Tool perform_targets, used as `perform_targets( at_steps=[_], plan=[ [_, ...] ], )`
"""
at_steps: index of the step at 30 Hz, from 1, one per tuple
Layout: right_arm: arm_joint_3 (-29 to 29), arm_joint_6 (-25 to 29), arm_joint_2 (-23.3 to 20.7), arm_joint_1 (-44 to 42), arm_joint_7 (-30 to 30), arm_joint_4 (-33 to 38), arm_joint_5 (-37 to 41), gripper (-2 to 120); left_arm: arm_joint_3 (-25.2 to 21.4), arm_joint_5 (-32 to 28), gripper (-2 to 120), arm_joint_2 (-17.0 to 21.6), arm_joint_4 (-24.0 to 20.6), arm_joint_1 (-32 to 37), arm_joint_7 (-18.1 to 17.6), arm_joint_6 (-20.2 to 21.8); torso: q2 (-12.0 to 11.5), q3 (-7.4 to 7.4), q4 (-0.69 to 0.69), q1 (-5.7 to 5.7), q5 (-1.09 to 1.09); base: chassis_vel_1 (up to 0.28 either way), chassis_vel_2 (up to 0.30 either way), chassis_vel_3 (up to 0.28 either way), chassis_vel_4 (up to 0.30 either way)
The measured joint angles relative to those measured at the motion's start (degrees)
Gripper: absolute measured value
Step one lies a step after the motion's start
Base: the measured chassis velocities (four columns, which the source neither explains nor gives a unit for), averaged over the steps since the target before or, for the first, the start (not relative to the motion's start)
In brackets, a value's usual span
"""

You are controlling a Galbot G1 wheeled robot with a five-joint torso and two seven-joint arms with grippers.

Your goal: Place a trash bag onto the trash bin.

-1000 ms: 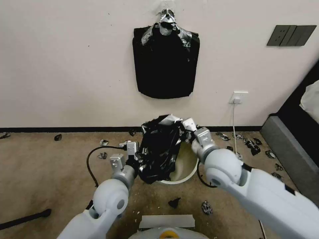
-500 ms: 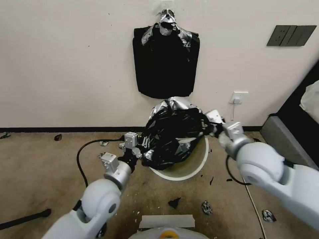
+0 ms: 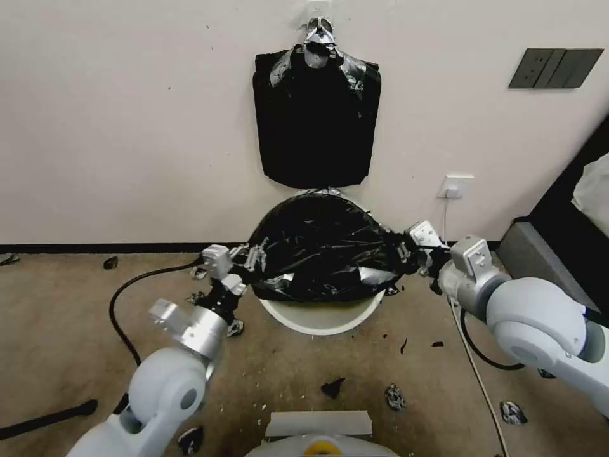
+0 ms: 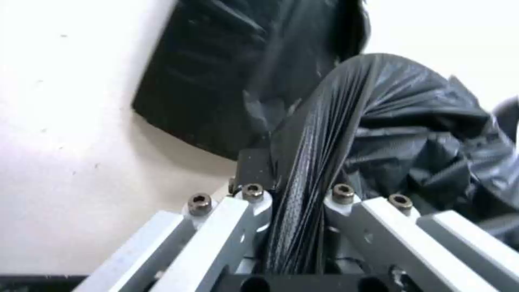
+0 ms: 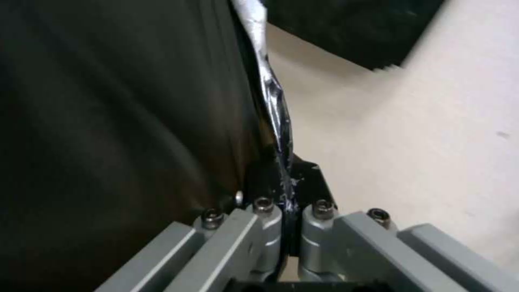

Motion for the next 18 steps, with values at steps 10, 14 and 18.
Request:
perform_targets(
  at_steps=[10, 14, 18],
  plan=[
    [0.1, 8.5, 4.9, -6.0, -5.9, -3.1, -4.3, 0, -5.1, -5.7, 7, -1.3, -2.0, 2.9, -3.7, 1.0, 0.0, 0.0, 0.0, 0.0, 0.0, 0.0, 0.0, 0.0, 0.0],
    [0.7, 11.3, 5.9, -8.4, -8.2, -4.0, -5.5, 0, -5.6, -6.4, 7, -1.3, -2.0, 3.2, -4.2, 1.4, 0.0, 0.0, 0.0, 0.0, 0.0, 0.0, 0.0, 0.0, 0.0],
    [1.7, 13.3, 6.8, -11.2, -10.8, -5.0, -8.5, 0, -6.1, -7.3, 7, -1.3, -2.0, 3.4, -4.8, 1.7, 0.0, 0.0, 0.0, 0.0, 0.0, 0.0, 0.0, 0.0, 0.0]
  ],
)
